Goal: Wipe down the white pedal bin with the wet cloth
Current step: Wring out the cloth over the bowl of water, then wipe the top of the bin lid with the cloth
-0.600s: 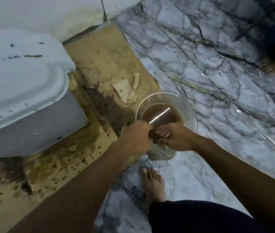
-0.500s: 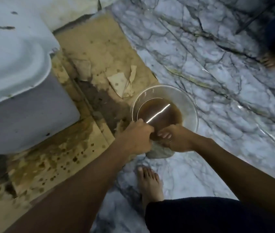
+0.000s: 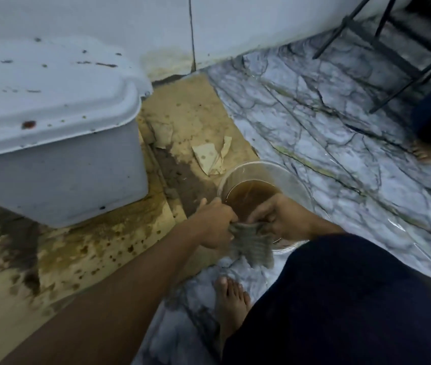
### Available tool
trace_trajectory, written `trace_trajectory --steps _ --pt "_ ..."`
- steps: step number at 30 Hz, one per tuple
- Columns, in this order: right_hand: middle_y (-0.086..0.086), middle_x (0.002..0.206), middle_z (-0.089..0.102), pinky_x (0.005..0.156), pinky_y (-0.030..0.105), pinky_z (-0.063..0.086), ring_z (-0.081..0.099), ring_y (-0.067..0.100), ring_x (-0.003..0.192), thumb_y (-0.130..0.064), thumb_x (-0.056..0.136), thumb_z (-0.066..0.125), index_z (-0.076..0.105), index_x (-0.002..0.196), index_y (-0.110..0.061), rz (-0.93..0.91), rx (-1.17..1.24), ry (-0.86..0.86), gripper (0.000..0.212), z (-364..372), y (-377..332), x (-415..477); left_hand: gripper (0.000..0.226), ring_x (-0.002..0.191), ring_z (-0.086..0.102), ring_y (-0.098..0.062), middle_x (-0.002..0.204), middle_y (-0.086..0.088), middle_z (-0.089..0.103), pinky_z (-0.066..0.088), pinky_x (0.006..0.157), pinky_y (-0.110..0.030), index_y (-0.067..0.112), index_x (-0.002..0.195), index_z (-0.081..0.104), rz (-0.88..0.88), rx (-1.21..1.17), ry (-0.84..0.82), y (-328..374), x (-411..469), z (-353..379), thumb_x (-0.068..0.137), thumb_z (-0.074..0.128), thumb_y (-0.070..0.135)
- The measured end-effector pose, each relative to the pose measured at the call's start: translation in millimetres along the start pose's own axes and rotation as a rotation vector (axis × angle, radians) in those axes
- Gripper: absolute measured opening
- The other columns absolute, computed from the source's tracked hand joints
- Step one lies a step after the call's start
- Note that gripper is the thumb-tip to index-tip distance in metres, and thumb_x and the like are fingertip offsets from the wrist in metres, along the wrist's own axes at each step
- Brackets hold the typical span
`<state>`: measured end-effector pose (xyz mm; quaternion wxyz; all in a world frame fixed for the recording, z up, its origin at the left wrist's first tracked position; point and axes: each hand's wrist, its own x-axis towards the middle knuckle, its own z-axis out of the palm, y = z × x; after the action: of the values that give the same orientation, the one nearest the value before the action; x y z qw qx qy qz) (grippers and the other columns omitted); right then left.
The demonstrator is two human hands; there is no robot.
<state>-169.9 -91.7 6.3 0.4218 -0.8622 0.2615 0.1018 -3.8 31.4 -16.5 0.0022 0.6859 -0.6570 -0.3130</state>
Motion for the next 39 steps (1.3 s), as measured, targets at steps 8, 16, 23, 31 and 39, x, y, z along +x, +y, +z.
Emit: trace_trajectory --steps 8,16,23,31,39 --pt "-0.004 0.085 0.079 0.071 0.025 0.060 0.075 0.011 0.082 0.004 0.080 0.078 0.082 0.091 -0.017 -0.299 -0.053 0.051 0.024 -49 -134 -1 0.014 0.077 0.057 -0.018 0.084 0.000 0.062 0.046 0.065 -0.029 0.018 0.083 0.067 -0.215 -0.115 0.403 -2 -127 -95 0.082 0.077 0.027" --pt "0.002 0.088 0.078 0.070 0.016 0.057 0.073 0.006 0.082 0.004 0.081 0.079 0.082 0.093 -0.010 -0.571 -0.002 0.205 0.018 -70 -263 17 0.026 0.096 0.057 -0.016 0.103 0.006 0.060 0.044 0.083 -0.028 0.016 0.107 0.071 -0.359 -0.235 0.789 -26 -240 -163 0.086 0.079 0.029" --pt "0.005 0.090 0.079 0.062 0.015 0.055 0.074 0.012 0.079 0.008 0.083 0.075 0.082 0.094 -0.007 -0.598 0.083 0.130 0.020 -66 -333 62 0.012 0.087 0.068 -0.015 0.098 0.006 0.071 0.057 0.078 -0.036 0.018 0.101 0.075 -0.430 -0.419 0.915 -68 -289 -192 0.089 0.075 0.016" --pt "0.003 0.097 0.076 0.074 0.014 0.054 0.071 0.008 0.087 0.004 0.086 0.071 0.078 0.103 -0.010 -0.624 0.049 0.350 0.023 -67 -371 139 0.018 0.094 0.067 -0.020 0.104 0.002 0.073 0.054 0.079 -0.034 0.020 0.104 0.074 -0.568 -0.335 1.047 -122 -285 -248 0.092 0.066 0.010" --pt "0.000 0.167 0.021 0.126 0.034 0.007 0.007 0.017 0.156 -0.041 0.105 0.045 0.031 0.157 -0.022 -0.489 -0.467 0.289 0.057 -18 -281 151 0.062 0.154 0.009 -0.026 0.167 -0.006 0.015 0.010 0.124 -0.044 0.022 0.158 0.024 -0.690 -0.016 0.875 -131 -215 -195 0.103 0.044 0.043"
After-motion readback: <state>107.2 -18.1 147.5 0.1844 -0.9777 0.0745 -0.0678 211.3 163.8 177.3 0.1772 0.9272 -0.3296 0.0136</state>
